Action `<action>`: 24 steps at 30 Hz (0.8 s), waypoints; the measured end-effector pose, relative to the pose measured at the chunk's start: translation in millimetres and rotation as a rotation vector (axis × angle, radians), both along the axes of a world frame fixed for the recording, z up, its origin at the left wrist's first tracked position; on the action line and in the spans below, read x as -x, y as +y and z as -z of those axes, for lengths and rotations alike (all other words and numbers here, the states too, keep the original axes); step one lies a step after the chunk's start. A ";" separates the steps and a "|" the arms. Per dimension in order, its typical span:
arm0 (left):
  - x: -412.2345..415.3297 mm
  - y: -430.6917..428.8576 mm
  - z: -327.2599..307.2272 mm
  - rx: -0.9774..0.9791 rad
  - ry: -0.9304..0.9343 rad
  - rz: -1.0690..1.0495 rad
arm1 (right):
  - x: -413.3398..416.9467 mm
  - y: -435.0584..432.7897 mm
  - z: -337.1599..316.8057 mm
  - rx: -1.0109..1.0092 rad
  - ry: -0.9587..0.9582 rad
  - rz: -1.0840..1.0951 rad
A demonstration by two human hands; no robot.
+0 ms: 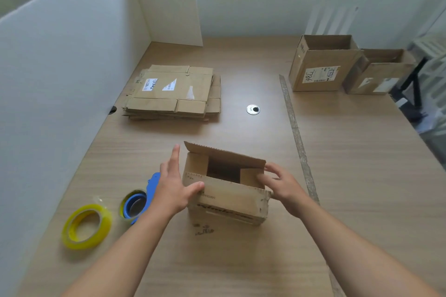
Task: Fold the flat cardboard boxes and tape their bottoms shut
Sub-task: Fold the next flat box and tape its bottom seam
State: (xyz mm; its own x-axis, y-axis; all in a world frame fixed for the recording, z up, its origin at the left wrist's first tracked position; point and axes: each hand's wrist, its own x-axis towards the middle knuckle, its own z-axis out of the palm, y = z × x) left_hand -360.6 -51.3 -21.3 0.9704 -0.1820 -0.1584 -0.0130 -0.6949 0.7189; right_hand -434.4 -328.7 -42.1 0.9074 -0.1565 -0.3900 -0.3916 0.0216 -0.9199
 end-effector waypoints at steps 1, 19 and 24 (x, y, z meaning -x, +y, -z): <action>-0.9 -2.7 1.4 -0.005 -0.011 0.020 | 1.8 -0.2 2.7 0.012 -0.034 0.024; 10.1 -0.1 24.0 -0.068 -0.001 0.183 | 10.6 14.7 23.2 0.195 -0.080 0.233; 28.2 -12.0 37.6 -0.058 0.032 0.194 | 21.7 21.8 39.2 0.443 -0.073 0.307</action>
State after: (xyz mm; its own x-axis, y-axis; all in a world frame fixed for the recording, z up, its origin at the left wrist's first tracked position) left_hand -388.8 -63.3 -58.9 0.9124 -0.3549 -0.2042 -0.1288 -0.7221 0.6796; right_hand -456.1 -306.9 -81.3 0.8163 -0.5538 -0.1642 -0.3633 -0.2712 -0.8913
